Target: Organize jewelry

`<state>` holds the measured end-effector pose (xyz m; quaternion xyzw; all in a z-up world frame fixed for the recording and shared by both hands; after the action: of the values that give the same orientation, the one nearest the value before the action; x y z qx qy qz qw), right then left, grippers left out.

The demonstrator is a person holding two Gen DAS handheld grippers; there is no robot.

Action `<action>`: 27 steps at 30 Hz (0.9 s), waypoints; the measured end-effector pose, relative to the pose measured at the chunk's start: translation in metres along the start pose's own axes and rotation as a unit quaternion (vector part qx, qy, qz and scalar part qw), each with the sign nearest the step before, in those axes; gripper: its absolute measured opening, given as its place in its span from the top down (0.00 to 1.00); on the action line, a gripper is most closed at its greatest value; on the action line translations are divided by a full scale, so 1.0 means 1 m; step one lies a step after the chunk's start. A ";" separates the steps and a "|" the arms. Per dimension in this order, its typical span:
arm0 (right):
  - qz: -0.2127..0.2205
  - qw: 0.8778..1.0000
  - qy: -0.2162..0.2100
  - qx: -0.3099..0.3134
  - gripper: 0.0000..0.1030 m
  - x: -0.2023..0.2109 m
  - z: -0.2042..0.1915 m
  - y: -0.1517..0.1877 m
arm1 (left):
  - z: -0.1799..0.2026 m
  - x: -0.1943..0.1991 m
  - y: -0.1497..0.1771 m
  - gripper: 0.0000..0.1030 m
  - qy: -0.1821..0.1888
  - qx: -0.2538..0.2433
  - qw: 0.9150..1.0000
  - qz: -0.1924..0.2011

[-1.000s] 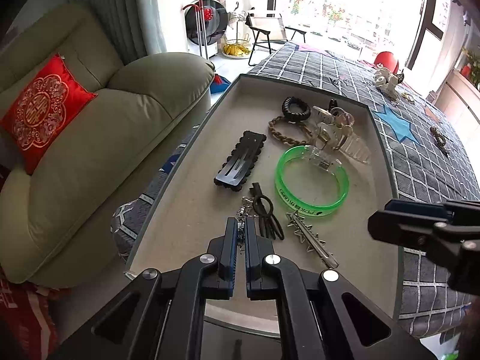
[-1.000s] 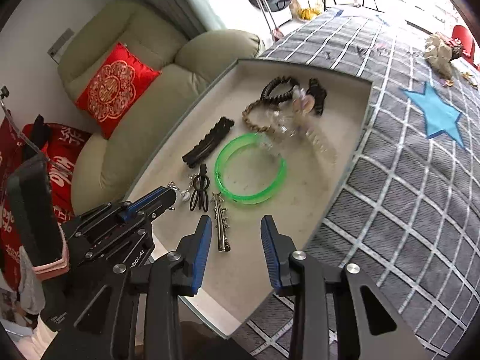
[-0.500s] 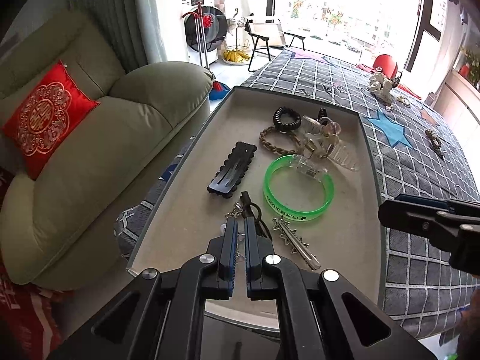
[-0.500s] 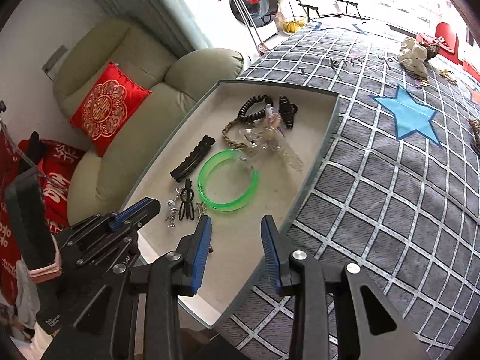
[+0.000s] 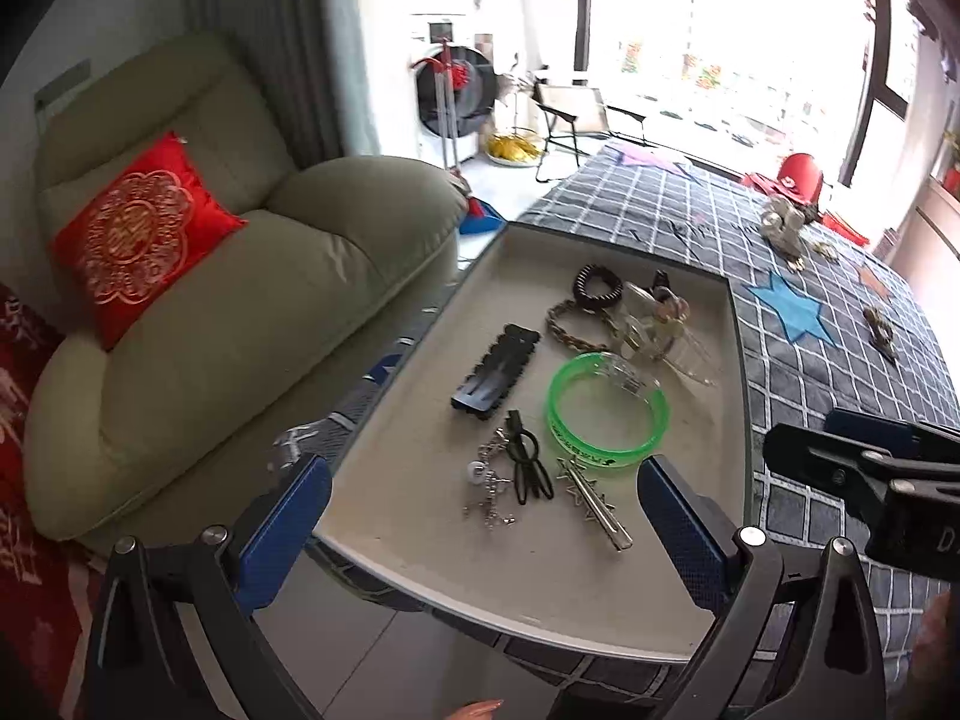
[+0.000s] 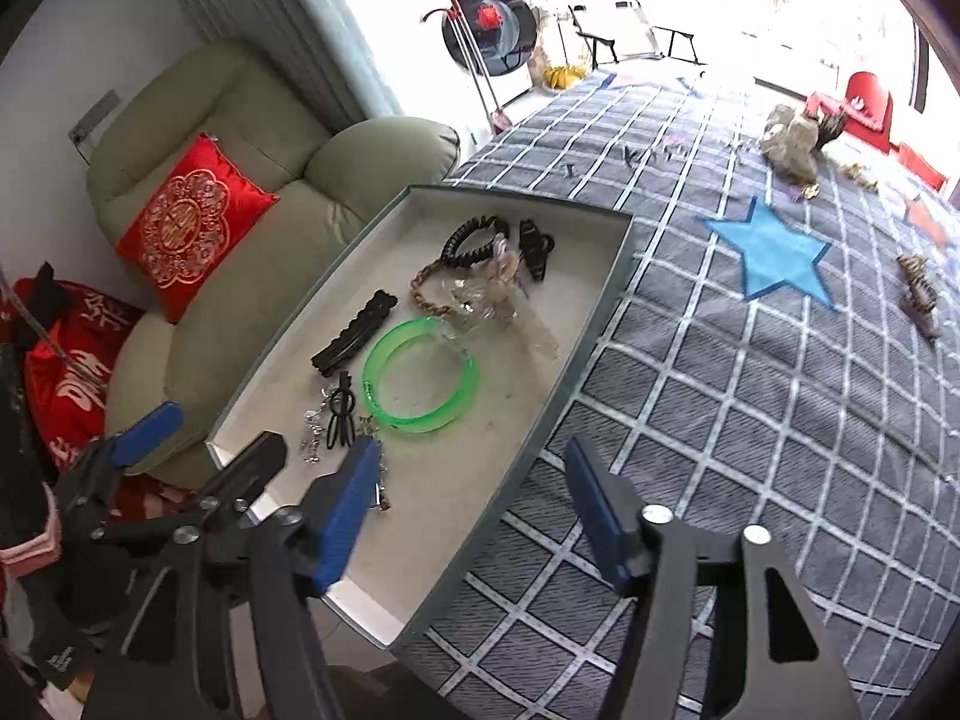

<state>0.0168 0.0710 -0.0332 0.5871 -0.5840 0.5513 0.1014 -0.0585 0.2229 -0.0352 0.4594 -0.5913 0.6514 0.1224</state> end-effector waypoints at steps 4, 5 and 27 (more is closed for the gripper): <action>0.015 0.999 0.026 0.019 0.21 0.009 -0.008 0.001 | -0.004 0.010 0.000 0.00 -0.014 0.009 1.000 0.007; 0.018 0.999 0.032 0.023 0.20 0.011 -0.010 0.001 | -0.005 0.012 0.001 0.00 -0.017 0.011 1.000 0.008; 0.041 0.996 0.062 0.043 0.17 0.028 -0.019 0.008 | -0.018 0.031 0.013 0.00 -0.018 0.036 0.999 -0.001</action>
<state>-0.0082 0.0671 -0.0091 0.5308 -0.5758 0.6154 0.0891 -0.0926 0.2230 -0.0183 0.4755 -0.5693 0.6637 0.0957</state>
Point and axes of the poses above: each gripper's, at about its wrist camera, not at the fingertips, and x roughly against the way its jaws point, z to its right, y to its underside, the point moved 3 cm from there along -x, roughly the way its jaws point, and after that the axes turned 9 degrees about -y, right-handed, at the moved point
